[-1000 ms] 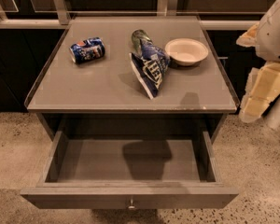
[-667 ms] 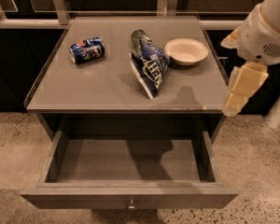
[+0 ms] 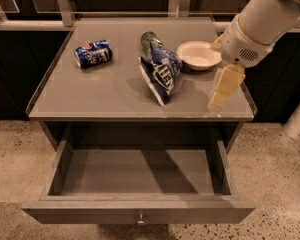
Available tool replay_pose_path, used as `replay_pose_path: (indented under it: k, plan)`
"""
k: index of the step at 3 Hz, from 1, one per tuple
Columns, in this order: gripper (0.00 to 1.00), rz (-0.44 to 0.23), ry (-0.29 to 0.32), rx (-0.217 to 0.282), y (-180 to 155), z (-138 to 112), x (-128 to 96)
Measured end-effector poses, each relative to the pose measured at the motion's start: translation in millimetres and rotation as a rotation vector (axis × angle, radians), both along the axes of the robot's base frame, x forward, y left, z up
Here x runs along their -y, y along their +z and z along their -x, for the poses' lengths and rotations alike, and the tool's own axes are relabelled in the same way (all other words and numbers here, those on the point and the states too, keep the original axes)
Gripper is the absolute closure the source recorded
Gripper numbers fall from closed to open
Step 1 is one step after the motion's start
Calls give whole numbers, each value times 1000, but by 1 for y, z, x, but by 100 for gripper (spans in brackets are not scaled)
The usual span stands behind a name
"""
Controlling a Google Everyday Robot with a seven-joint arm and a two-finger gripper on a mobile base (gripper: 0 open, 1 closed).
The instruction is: Place blue chip bag into top drawer
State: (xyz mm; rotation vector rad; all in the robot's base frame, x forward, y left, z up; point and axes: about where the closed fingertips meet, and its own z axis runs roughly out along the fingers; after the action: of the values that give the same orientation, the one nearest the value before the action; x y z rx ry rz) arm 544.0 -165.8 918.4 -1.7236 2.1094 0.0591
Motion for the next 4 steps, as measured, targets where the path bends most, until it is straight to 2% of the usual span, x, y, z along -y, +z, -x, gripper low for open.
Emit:
replay_pose_path:
  k: [1, 2, 4]
  plan:
    - [0, -38, -8, 12, -3, -7, -1]
    - [0, -93, 23, 3, -17, -28, -18]
    - [0, -203, 110, -53, -59, -80, -70]
